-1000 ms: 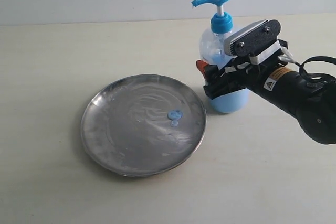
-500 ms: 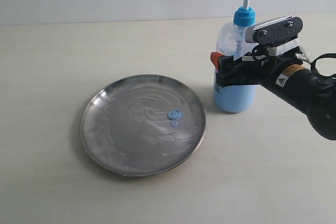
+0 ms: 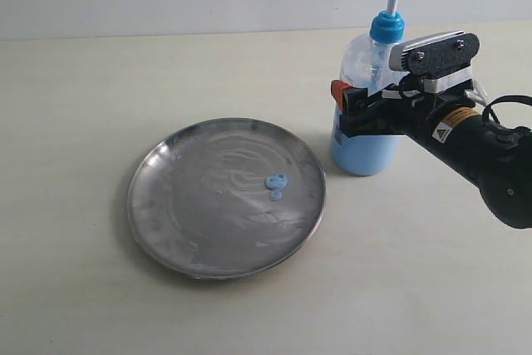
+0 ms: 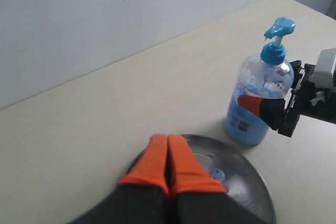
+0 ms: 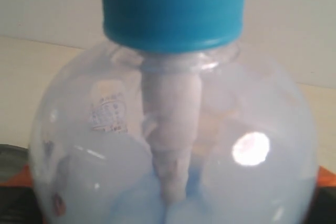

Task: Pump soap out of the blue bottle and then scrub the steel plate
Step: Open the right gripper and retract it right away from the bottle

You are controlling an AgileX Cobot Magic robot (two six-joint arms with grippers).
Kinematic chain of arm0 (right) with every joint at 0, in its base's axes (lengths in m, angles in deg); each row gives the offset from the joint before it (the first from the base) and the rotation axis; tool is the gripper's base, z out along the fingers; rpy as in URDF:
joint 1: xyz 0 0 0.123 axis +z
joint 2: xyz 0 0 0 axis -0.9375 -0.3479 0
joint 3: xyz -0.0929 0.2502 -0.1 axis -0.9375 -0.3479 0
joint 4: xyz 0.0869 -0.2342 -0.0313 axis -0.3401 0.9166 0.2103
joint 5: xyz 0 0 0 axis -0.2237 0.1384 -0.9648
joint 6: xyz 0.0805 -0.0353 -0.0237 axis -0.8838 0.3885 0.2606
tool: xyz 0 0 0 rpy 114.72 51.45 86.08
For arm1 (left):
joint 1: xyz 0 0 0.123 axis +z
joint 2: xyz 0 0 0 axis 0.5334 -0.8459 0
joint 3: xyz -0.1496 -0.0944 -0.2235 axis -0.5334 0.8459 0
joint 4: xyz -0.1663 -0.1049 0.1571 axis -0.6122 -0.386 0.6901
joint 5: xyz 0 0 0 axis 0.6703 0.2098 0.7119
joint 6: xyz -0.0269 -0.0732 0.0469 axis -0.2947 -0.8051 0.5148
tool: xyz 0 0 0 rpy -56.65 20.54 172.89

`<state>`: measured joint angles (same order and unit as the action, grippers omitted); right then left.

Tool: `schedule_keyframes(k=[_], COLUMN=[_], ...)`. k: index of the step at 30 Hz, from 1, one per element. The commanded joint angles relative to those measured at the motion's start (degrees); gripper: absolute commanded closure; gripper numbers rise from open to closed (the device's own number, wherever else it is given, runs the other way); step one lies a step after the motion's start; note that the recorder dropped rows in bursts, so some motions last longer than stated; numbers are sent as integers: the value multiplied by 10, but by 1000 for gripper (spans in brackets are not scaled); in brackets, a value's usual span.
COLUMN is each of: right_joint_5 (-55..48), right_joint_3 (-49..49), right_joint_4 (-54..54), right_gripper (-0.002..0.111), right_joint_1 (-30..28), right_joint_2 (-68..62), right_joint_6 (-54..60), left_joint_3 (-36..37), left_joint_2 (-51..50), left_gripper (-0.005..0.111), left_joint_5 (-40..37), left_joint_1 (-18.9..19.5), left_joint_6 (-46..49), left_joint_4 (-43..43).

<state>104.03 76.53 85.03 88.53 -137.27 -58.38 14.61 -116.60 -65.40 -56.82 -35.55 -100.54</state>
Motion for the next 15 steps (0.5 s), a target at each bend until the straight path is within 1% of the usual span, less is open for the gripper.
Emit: schedule_keyframes(k=[1, 3, 7, 12, 15], right_joint_5=[30, 30, 30, 30, 29], right_joint_3=[2, 2, 2, 2, 2], right_joint_4=[6, 6, 6, 6, 5], right_gripper=[100, 88, 54, 2, 3], right_joint_1=[-3, -3, -3, -2, -2], right_joint_2=[1, 1, 2, 2, 2], right_joint_6=[16, 41, 50, 50, 50], left_joint_3=[45, 61, 86, 89, 89], left_joint_2=[15, 16, 16, 16, 16], left_gripper=[107, 107, 107, 107, 107], left_joint_5=[45, 59, 87, 94, 96], left_joint_1=[1, 1, 0, 0, 0], left_joint_6=[-2, -2, -2, -2, -2], left_joint_4=[13, 17, 17, 9, 9])
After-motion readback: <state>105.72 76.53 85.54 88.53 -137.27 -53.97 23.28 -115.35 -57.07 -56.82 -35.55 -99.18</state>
